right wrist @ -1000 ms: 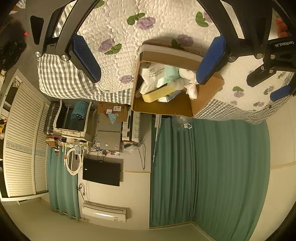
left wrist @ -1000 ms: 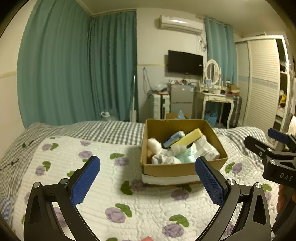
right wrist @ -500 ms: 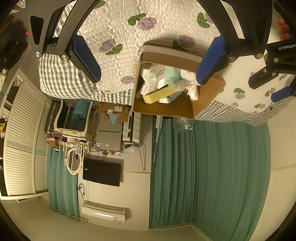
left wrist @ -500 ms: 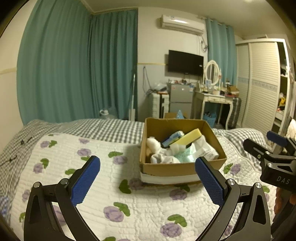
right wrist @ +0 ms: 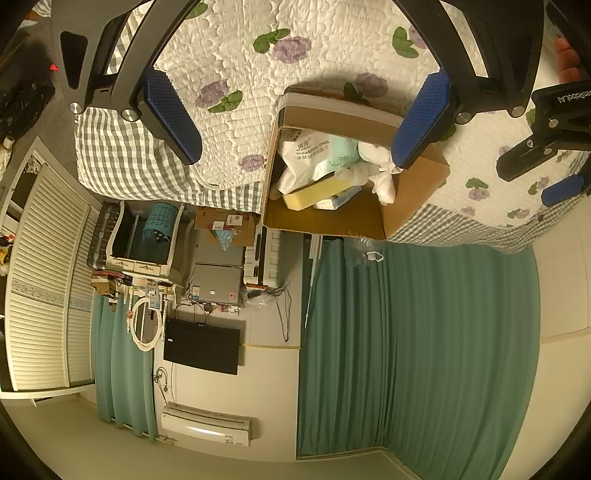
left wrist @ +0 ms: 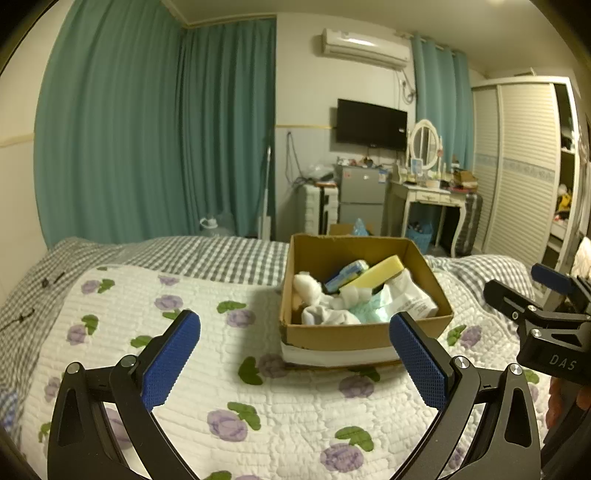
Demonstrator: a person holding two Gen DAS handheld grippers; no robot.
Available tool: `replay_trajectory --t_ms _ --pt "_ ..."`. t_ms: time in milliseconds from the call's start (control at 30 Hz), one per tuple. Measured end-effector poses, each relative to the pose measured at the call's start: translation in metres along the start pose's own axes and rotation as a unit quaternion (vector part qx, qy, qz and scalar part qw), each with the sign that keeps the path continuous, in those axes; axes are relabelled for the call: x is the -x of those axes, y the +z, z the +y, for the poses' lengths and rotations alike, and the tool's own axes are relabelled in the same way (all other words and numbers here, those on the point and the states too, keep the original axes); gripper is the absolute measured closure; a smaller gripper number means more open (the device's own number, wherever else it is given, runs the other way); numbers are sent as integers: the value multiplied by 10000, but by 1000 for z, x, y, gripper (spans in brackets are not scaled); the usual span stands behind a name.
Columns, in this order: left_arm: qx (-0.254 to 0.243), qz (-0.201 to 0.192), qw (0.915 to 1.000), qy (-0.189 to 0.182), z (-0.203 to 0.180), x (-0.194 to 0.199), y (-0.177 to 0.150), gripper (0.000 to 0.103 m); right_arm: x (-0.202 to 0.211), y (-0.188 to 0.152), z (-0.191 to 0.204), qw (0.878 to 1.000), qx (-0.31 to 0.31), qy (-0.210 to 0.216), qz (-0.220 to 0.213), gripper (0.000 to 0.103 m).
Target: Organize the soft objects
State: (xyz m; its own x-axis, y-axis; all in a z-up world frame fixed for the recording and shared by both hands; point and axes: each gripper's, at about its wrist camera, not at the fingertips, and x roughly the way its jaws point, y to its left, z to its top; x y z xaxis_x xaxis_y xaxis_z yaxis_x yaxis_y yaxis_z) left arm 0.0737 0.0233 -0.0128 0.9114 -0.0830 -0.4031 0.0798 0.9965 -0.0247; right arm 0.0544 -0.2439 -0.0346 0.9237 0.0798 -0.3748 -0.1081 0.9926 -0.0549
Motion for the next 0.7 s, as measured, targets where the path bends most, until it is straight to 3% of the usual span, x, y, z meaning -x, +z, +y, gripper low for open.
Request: replay_trajectory --t_ms 700 --pt "-6 -3 10000 6 1 0 0 0 -2 -1 1 10000 12 17 37 0"
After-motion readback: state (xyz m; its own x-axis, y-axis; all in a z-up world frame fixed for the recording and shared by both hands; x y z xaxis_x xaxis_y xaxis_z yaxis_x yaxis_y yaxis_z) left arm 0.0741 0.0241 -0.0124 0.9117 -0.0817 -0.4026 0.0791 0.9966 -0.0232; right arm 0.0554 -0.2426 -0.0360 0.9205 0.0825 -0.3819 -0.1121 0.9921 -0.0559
